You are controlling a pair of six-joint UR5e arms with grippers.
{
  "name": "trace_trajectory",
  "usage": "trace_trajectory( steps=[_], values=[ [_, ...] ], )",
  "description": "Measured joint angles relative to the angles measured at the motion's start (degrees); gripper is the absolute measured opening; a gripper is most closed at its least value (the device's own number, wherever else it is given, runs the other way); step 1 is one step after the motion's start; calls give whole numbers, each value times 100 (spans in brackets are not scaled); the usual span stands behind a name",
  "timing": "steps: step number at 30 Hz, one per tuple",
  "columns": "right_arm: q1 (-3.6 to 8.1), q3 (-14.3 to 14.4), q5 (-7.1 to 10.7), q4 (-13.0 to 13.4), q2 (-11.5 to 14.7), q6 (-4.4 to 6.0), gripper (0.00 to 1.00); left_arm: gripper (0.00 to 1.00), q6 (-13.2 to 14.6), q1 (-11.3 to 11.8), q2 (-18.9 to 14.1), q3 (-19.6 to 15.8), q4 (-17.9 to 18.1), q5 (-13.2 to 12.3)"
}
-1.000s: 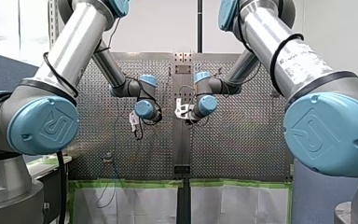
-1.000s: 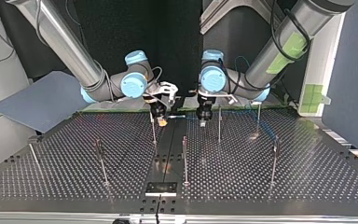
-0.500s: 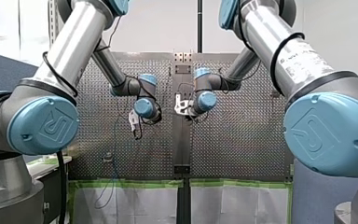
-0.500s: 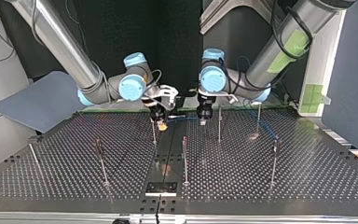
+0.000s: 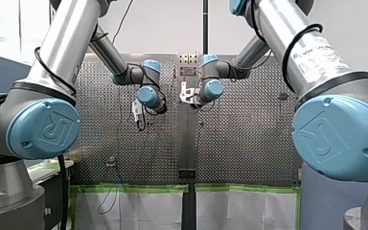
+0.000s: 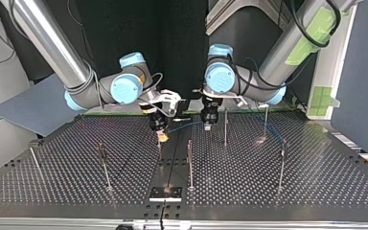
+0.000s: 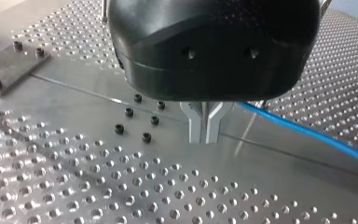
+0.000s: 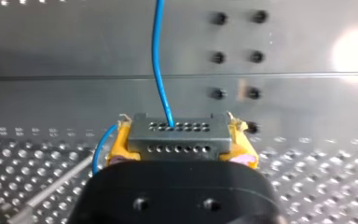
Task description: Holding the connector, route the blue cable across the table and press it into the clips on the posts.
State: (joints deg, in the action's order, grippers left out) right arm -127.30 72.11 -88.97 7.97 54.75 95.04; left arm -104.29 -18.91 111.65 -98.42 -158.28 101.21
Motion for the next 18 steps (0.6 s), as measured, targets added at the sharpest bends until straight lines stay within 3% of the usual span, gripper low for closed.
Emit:
trace_trajectory(
  steps=[6, 18],
  values=[
    [-20, 9, -7, -246, 286, -9, 0, 0, 2, -74, -187, 0, -83, -2],
    [-29, 189, -10, -352, 839, 80, 0, 3, -70, -104, -575, 0, -299, -1]
  ],
)
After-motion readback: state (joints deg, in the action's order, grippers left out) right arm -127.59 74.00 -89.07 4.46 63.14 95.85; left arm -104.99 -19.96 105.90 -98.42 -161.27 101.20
